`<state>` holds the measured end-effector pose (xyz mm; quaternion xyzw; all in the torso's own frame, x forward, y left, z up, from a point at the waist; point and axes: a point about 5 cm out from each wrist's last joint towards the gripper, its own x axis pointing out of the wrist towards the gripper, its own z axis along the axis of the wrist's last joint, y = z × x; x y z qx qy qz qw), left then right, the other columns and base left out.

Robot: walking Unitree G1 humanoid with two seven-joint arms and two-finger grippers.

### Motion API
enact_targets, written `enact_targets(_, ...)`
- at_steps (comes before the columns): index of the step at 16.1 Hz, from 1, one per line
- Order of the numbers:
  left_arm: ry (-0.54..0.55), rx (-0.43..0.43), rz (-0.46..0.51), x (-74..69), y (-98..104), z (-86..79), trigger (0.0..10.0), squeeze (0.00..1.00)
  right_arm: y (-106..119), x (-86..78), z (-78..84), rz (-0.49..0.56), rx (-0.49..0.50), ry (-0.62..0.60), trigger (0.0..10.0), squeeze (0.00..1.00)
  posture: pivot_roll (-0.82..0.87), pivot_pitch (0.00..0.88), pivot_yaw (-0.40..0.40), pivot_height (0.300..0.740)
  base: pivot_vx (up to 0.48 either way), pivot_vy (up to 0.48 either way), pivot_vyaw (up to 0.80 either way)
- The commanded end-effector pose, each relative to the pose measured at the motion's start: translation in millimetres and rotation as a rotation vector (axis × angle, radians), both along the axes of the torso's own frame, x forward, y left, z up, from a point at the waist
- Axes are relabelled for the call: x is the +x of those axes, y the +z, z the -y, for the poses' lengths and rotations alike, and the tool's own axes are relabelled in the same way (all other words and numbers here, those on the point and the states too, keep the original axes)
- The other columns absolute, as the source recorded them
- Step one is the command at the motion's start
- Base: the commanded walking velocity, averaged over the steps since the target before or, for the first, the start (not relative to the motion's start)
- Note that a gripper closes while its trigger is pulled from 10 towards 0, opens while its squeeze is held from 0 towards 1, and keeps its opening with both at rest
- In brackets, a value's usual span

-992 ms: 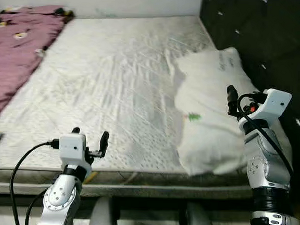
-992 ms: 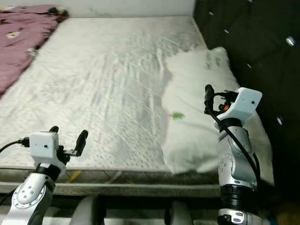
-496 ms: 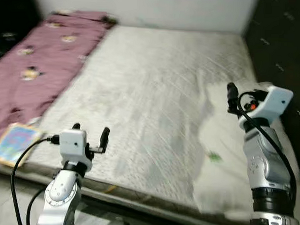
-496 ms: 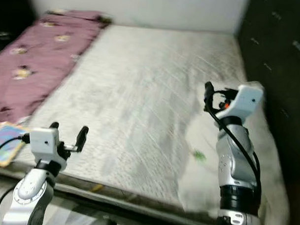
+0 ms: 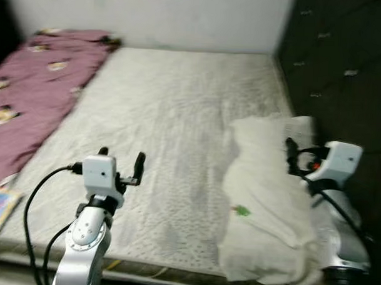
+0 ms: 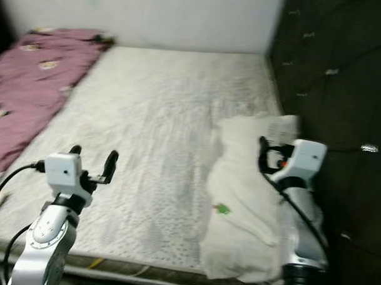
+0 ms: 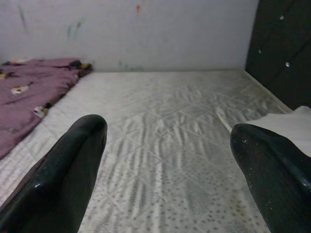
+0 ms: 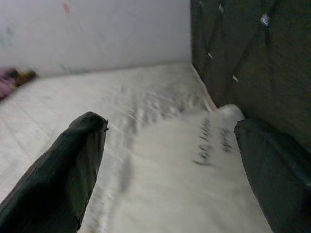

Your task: Clean up the room

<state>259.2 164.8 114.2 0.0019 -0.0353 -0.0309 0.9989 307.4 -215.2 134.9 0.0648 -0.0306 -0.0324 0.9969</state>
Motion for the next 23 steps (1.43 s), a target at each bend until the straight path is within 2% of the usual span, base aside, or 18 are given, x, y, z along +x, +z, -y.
enact_targets(1,0.059,0.022,-0.040,-4.6,-9,-13.5,10.0,0.00,3,0.0,-17.2,0.007,-0.013,0.050,10.0,1.00,-0.01,0.000,0.036,0.740,0.000,0.000,0.00)
enact_targets(2,0.056,0.028,-0.043,-6.0,-12,-13.5,10.0,0.00,0,-3.2,-18.9,0.001,-0.010,0.050,10.0,1.00,-0.01,0.000,0.036,0.740,0.000,0.000,0.00)
enact_targets(3,0.068,0.022,-0.071,-10.8,-23,-17.4,10.0,0.00,-10,-16.4,-25.3,-0.020,-0.020,0.063,10.0,0.52,-0.02,0.000,0.038,0.740,0.000,0.000,0.00)
enact_targets(4,0.079,0.023,-0.085,-12.7,-28,-20.1,10.0,0.00,-18,-26.7,-28.6,-0.041,-0.028,0.073,10.0,0.00,-0.02,0.000,0.040,0.740,0.000,0.000,0.00)
enact_targets(6,0.081,0.025,-0.087,-12.2,-29,-20.6,10.0,0.00,-25,-32.6,-28.5,-0.070,-0.025,0.059,10.0,0.00,-0.02,0.000,0.044,0.740,0.000,0.000,0.00)
enact_targets(10,0.059,0.013,-0.067,-3.1,-27,-14.9,10.0,0.00,-30,-30.8,-26.4,-0.109,-0.034,0.026,10.0,0.00,-0.03,0.000,0.051,0.740,0.000,0.000,-0.80)
enact_targets(14,0.061,0.014,-0.068,-5.0,-28,-15.9,10.0,0.00,-32,-30.8,-19.9,-0.122,-0.027,0.002,10.0,0.00,-0.03,0.000,0.055,0.740,0.000,0.000,-0.80)
enact_targets(18,0.051,0.023,-0.071,-7.4,-31,-11.0,10.0,0.00,-35,-34.9,-23.0,-0.135,-0.031,0.010,10.0,0.00,-0.04,0.000,0.053,0.740,0.000,0.000,-0.80)
enact_targets(23,0.067,0.002,-0.091,-10.7,-34,-14.2,10.0,0.00,-38,-35.4,-28.3,-0.156,-0.062,0.019,10.0,0.00,-0.03,0.000,0.046,0.740,0.000,0.000,0.00)
